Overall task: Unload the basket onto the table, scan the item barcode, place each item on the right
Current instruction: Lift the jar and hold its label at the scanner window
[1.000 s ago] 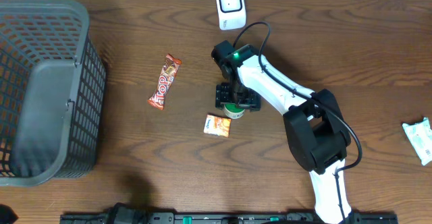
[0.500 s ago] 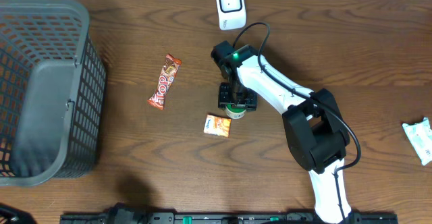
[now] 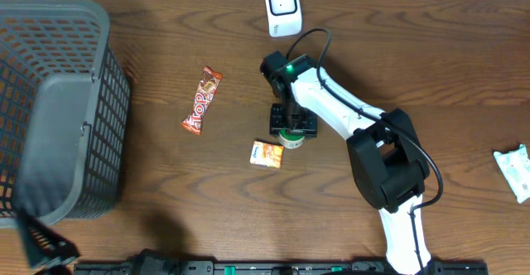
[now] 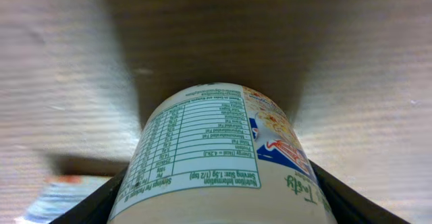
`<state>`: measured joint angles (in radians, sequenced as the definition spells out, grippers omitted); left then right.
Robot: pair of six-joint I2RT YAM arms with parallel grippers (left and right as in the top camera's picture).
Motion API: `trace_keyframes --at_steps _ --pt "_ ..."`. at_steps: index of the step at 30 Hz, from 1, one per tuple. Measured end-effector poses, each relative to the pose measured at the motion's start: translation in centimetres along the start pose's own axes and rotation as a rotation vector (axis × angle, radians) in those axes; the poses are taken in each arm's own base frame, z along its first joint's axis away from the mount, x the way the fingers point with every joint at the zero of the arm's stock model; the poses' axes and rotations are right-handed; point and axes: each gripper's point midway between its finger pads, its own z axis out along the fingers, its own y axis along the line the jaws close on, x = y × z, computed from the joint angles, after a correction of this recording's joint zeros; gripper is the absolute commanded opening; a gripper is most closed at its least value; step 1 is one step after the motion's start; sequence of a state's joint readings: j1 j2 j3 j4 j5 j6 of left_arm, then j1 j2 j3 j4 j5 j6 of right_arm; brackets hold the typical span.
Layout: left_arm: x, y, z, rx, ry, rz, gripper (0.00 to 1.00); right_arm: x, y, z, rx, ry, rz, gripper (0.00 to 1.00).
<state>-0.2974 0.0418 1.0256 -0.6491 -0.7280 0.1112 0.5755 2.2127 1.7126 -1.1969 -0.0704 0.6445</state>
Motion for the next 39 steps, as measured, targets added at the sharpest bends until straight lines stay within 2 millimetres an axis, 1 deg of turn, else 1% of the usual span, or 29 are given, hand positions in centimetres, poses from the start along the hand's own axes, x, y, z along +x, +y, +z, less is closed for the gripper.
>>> trace_keyframes --at_steps 2,4,7,11,12,13,15,16,17,18,20,22,24,26,29,32,36,39 --pt "2.2 -0.1 0.0 0.001 0.078 0.029 0.98 0.2 -0.6 -0.3 0.014 0.022 -0.005 0.17" --pt "3.6 -0.2 0.1 -0.004 0.12 0.025 0.98 -0.2 -0.8 -1.0 0.015 0.026 -0.021 0.18" --pt "5.5 -1.0 0.8 -0.009 0.157 0.005 0.98 -1.7 -0.5 -3.2 -0.011 -0.019 -0.054 0.18" --pt "7.7 -2.6 2.3 -0.014 0.169 -0.039 0.98 -4.0 0.0 -7.0 -0.032 -0.124 -0.088 0.18" --pt "8.5 -3.1 2.8 -0.016 0.173 -0.06 0.98 -4.7 0.2 -7.9 -0.04 -0.158 -0.1 0.18" --pt "9.6 -3.7 3.3 -0.02 0.178 -0.093 0.98 -5.7 0.6 -9.4 -0.05 -0.213 -0.117 0.17" --pt "10.7 -4.6 4.2 -0.024 0.162 -0.163 0.98 -6.8 0.9 -11.0 -0.053 -0.281 -0.129 0.17" --pt "11.1 -5.1 4.7 -0.024 0.149 -0.196 0.98 -7.7 1.1 -11.8 -0.054 -0.327 -0.133 0.17" --pt "11.8 -5.5 5.1 -0.024 0.143 -0.218 0.98 -9.0 1.4 -13.0 -0.056 -0.398 -0.135 0.17" --pt "12.5 -5.7 5.4 -0.031 0.139 -0.216 0.98 -9.5 1.5 -13.5 -0.055 -0.429 -0.135 0.17" --pt "12.1 -6.4 6.1 -0.022 0.075 -0.307 0.98 -11.6 2.1 -15.0 -0.063 -0.536 -0.144 0.14" --pt "12.6 -7.0 6.6 -0.011 0.038 -0.36 0.98 -13.2 2.6 -16.3 -0.066 -0.627 -0.159 0.14" --pt "14.5 -7.8 7.1 0.0 0.027 -0.385 0.98 -14.7 3.2 -17.6 -0.073 -0.71 -0.184 0.15" --pt "17.3 -8.4 7.5 0.002 0.045 -0.384 0.98 -15.9 3.7 -18.7 -0.077 -0.78 -0.206 0.15" --pt "20.7 -9.3 7.7 0.03 0.071 -0.36 0.98 -17.2 3.9 -20.0 -0.077 -0.855 -0.217 0.15" --pt "22.9 -10.4 7.6 0.086 0.114 -0.304 0.98 -18.2 3.5 -20.9 -0.067 -0.904 -0.209 0.15" --pt "23.0 -11.5 7.4 0.151 0.123 -0.252 0.98 -19.0 2.2 -21.2 -0.046 -0.919 -0.189 0.16" --pt "23.9 -13.2 7.0 0.254 0.157 -0.134 0.98 -19.8 1.2 -21.6 -0.041 -0.935 -0.168 0.17"
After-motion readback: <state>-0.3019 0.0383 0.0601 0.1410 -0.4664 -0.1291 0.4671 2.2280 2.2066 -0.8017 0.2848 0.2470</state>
